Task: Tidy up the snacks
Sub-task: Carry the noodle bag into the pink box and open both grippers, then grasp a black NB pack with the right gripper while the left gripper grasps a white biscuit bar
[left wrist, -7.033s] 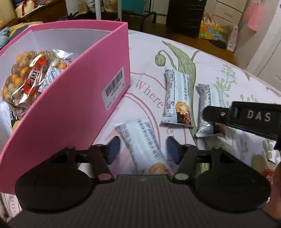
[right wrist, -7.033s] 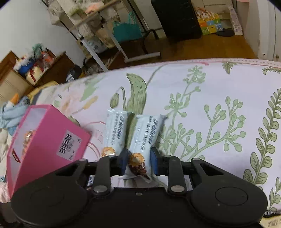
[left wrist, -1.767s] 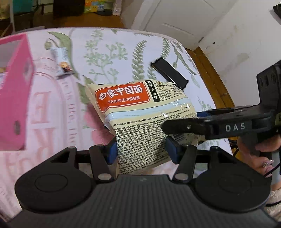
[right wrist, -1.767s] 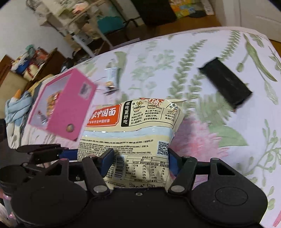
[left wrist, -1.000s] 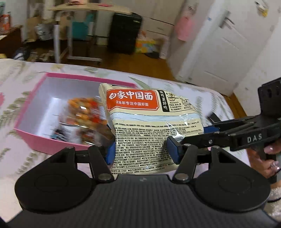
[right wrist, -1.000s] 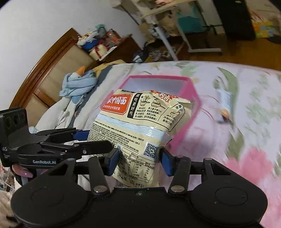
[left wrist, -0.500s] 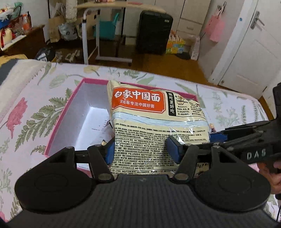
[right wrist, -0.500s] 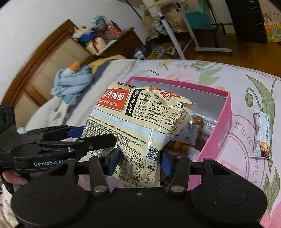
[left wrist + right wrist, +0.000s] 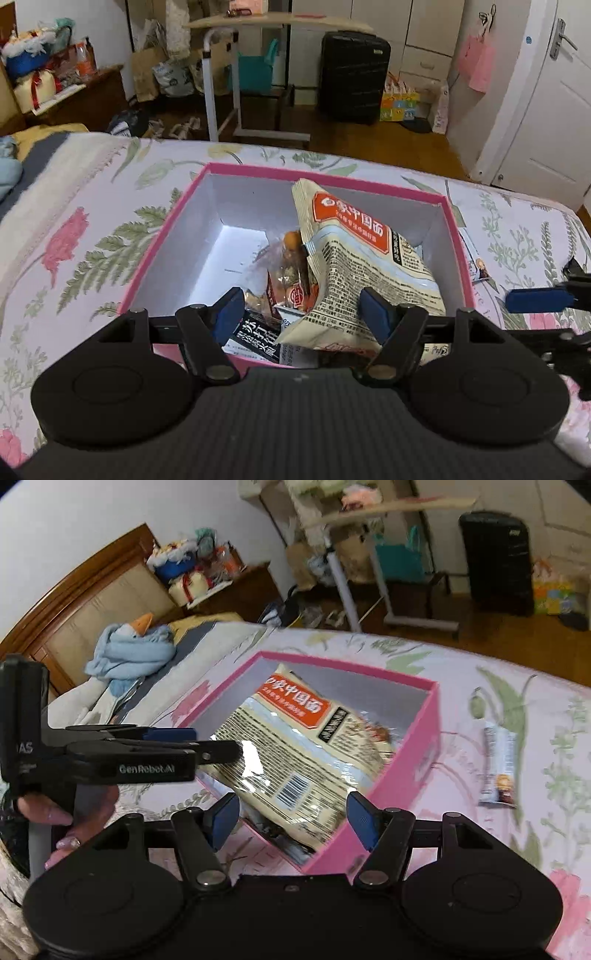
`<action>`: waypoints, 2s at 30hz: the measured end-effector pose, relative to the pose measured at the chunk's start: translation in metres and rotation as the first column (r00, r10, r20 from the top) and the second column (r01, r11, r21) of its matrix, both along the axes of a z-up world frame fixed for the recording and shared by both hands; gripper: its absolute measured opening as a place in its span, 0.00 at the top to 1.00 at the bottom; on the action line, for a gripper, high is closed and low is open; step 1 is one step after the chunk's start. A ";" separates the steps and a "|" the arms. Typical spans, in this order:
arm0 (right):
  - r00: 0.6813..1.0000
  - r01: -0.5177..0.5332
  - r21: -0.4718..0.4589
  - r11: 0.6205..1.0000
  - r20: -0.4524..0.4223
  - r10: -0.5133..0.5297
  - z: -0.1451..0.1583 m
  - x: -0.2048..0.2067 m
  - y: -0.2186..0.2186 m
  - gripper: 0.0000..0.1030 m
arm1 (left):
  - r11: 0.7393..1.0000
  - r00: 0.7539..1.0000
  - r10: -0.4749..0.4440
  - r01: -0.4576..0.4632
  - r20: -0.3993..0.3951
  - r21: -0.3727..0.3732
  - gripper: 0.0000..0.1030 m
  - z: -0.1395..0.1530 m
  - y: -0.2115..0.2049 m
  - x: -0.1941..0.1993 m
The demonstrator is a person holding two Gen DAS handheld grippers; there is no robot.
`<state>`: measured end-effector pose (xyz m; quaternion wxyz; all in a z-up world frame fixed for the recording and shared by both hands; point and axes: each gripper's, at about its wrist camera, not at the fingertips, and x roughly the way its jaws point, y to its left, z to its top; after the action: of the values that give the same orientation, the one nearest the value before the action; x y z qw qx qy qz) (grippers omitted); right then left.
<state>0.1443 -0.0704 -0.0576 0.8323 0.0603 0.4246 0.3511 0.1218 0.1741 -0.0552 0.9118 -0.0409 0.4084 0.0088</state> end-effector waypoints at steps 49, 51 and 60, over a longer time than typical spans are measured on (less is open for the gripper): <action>0.947 0.305 -0.356 0.883 0.213 -0.241 -0.136 0.062 -0.316 0.25 | 0.977 0.985 -0.132 0.148 -0.108 0.153 0.36 -0.113 -0.261 0.155; 0.938 0.331 -0.338 0.881 0.221 -0.267 -0.138 0.062 -0.318 0.23 | 0.978 0.982 -0.139 0.156 -0.126 0.138 0.36 -0.119 -0.259 0.159; 0.877 0.481 -0.178 0.859 0.127 -0.464 -0.117 0.048 -0.304 0.47 | 0.977 0.970 -0.197 0.206 -0.144 0.049 0.72 -0.113 -0.259 0.148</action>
<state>0.1921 -0.3744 -0.1745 0.9109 0.0628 0.3971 0.0929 0.2701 -0.0849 -0.1681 0.8784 0.0304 0.4722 -0.0681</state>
